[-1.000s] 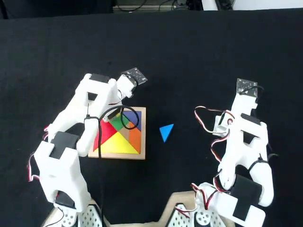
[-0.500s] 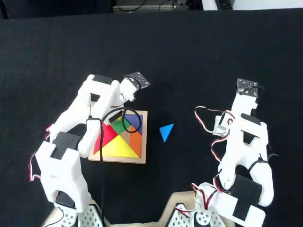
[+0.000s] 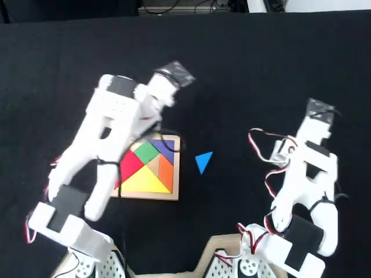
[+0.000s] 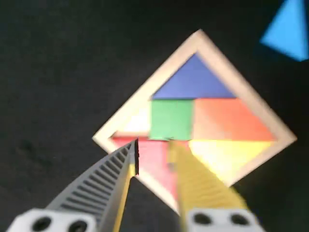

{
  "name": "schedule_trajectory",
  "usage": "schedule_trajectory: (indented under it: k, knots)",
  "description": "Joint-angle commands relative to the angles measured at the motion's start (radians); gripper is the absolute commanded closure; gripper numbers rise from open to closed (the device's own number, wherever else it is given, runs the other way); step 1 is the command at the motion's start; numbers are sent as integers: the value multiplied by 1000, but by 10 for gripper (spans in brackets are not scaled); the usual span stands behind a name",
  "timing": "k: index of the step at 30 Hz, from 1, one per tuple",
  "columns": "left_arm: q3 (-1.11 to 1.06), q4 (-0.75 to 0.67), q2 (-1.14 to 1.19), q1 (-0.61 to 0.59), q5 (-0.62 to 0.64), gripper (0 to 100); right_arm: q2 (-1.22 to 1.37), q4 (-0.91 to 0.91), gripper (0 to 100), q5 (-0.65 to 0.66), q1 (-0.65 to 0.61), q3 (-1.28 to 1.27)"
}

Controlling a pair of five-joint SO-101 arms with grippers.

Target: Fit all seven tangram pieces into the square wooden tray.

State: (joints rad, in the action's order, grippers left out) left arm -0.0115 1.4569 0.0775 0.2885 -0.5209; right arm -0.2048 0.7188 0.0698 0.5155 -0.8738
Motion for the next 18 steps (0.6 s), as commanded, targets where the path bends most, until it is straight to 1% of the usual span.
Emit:
schedule_trajectory:
  k: [1, 4, 6, 8, 13, 15, 18]
  knots:
    - [2, -25, -34, 127, 94, 718, 2, -3, 987, -37, 60, 54]
    - [-70, -184, 17, 193, 170, 743, 2, -5, 987, -40, 63, 56]
    - [-104, -282, 63, 203, 236, 743, 2, -5, 987, -38, 63, 56]
    - [-113, -341, 118, 213, 307, 743, 2, -5, 987, -37, 61, 56]
    - [-58, -350, 216, 259, 456, 743, 2, -21, 987, -35, 29, 50]
    - [-44, -350, 229, 282, 483, 743, 2, -21, 987, -35, 29, 48]
    - [-41, -354, 239, 321, 493, 743, 2, -23, 987, -35, 29, 48]
